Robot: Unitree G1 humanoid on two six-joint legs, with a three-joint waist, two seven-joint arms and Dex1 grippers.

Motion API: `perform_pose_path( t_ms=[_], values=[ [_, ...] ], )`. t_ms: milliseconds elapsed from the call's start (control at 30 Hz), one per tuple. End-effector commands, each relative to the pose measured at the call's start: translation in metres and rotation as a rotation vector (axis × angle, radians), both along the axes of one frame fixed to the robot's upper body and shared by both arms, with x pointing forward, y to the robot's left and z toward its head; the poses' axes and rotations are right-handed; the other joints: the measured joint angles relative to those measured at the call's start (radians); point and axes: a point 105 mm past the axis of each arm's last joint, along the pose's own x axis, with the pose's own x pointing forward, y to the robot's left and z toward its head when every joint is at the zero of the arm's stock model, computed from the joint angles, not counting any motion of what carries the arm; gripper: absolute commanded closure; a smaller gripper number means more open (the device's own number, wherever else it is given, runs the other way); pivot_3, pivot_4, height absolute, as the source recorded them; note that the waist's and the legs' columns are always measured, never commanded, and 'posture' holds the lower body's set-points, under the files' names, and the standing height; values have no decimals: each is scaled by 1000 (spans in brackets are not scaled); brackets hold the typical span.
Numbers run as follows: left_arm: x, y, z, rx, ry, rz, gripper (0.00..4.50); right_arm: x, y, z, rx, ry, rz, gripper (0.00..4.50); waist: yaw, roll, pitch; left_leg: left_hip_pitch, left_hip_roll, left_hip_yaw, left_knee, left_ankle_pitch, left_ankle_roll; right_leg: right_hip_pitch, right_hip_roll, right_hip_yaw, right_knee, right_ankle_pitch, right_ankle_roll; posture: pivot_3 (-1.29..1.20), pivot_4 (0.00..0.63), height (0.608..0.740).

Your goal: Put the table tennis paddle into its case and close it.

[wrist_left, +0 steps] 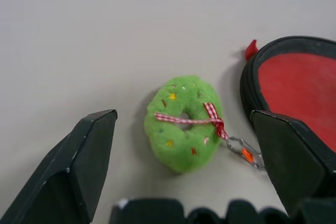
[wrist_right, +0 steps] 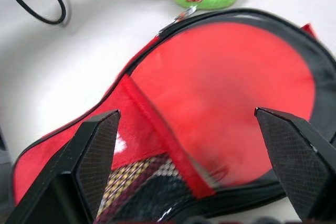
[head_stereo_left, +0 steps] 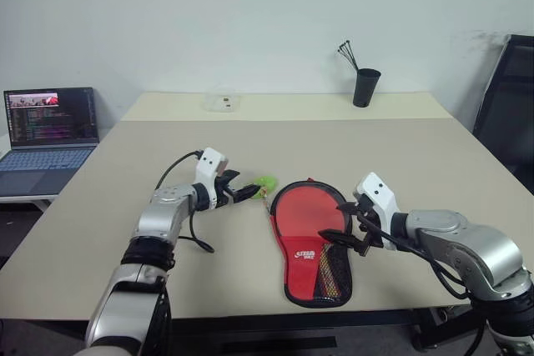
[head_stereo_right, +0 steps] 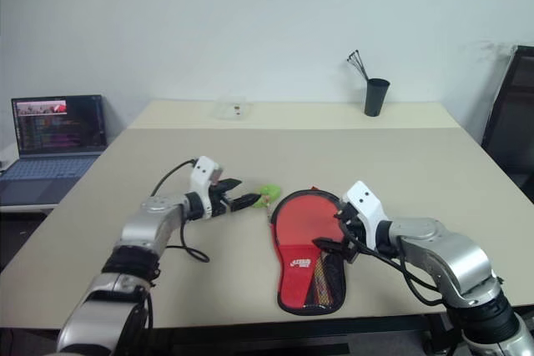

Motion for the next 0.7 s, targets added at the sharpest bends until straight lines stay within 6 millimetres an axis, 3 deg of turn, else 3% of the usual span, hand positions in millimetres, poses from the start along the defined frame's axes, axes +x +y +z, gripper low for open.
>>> perform_pose_path(
  t_ms=[33, 267, 333, 600, 700],
  values=[
    [10, -4, 5, 24, -1, 4, 31, 2, 4, 11, 10, -57, 11, 0, -1, 0, 0, 0, 0, 0, 0, 0, 0, 0, 0, 0, 0, 0, 0, 0, 150, 740],
    [18, -2, -9, 51, 60, 41, 31, 2, 5, 10, 24, -65, -11, 0, -3, 0, 0, 0, 0, 0, 0, 0, 0, -1, 0, 0, 1, 0, 0, 0, 150, 740],
    [20, -2, -13, 57, 66, 59, 395, 3, 6, 12, 34, -79, -21, 0, -2, 0, 0, 0, 0, 0, 0, 0, 0, 0, 0, 0, 1, 0, 0, 0, 150, 740],
    [19, -9, -26, 50, 90, 55, 3001, 21, 27, 37, 154, -193, -58, 0, -2, 0, 0, 2, 0, 0, 1, 0, 0, 0, 0, 0, 4, 0, 0, 0, 150, 740],
    [17, -12, -29, 42, 95, 46, 4100, 34, 45, 29, 184, -191, -87, 0, -2, -1, -1, 4, 0, 0, 1, 0, 0, 2, 0, 0, 5, 0, 0, 0, 150, 740]
  ],
)
